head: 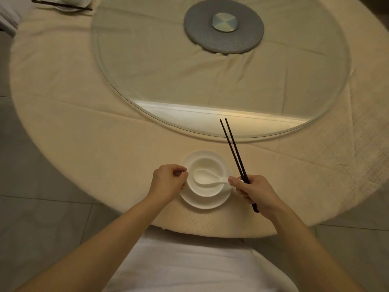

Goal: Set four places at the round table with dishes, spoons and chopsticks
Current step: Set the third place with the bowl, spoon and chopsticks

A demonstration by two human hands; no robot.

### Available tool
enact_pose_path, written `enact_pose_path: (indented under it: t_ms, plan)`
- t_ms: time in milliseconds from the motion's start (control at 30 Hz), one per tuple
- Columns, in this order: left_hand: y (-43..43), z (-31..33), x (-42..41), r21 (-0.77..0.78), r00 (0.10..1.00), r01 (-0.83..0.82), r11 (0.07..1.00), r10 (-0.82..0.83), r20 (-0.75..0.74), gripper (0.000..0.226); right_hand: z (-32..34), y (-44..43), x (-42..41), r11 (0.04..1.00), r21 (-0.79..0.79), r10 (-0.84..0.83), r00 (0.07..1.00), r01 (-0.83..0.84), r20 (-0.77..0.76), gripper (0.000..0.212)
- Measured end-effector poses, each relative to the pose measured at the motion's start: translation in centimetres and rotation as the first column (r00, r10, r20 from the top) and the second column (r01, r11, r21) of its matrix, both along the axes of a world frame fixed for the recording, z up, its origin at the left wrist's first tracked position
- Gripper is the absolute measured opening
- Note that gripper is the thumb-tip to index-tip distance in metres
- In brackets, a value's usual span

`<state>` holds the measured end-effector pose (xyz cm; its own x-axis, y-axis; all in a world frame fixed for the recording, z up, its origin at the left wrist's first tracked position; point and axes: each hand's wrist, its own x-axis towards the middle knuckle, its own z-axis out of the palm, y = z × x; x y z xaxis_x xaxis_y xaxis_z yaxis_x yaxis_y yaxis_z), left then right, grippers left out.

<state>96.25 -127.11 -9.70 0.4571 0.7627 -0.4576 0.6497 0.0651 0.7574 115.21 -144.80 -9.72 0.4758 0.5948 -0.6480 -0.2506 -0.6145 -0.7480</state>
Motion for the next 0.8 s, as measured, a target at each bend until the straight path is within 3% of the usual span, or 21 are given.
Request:
enact_pose_path:
  t_ms: [100, 200, 300, 400, 467, 533, 600, 700, 800]
  plan:
    - [-0.2, 0.6, -0.4, 0.075, 0.998, -0.063, 0.995, 0.063, -0.005, 0.017, 0.0, -0.5, 0.1, 0.998, -0.049, -0.04, 0.997, 0.043, 0.059, 0.056]
    - [-1.3, 2.7, -1.5, 0.219, 0.966, -0.246, 0.944, 0.22, 0.136, 0.008, -0.7, -2.4, 0.5, 0.976, -0.026, -0.216, 0.973, 0.214, -0.081, 0.054]
    - [-3.8, 4.4, -1.9, 0.228, 0.967, -0.14, 0.963, 0.084, 0.24, 0.013, -1.2, -4.4, -0.1, 0.929, 0.018, -0.356, 0.908, 0.369, -0.222, 0.035]
    - [-7.1, 3.9, -0.7, 0.085, 0.955, 0.269, 0.959, -0.277, 0.107, 0.021, -0.8, -5.2, -1.7, 0.896, 0.057, -0.4, 0.856, 0.44, -0.327, 0.02]
    - [-9.1, 2.7, 0.6, -0.159, 0.901, 0.434, 0.887, -0.428, 0.072, 0.028, -0.5, -5.1, -2.7, 0.88, 0.075, -0.41, 0.831, 0.469, -0.375, 0.021]
    - [-10.7, 1.3, 1.5, -0.443, 0.886, 0.456, 0.772, -0.443, 0.139, 0.031, -0.5, -4.6, -3.6, 0.876, 0.096, -0.409, 0.832, 0.473, -0.374, 0.021]
    - [-11.9, 0.4, 2.2, -0.589, 0.895, 0.434, 0.682, -0.402, 0.195, 0.03, -0.6, -4.2, -4.3, 0.872, 0.103, -0.413, 0.831, 0.479, -0.373, 0.022]
    - [-13.1, 0.1, 3.1, -0.689, 0.932, 0.358, 0.63, -0.286, 0.223, 0.025, -0.8, -3.9, -4.7, 0.862, 0.113, -0.414, 0.815, 0.494, -0.405, 0.022]
    - [-13.9, -0.2, 3.8, -0.689, 0.955, 0.295, 0.662, -0.236, 0.182, 0.021, -0.6, -4.1, -4.9, 0.862, 0.086, -0.42, 0.799, 0.499, -0.43, 0.021]
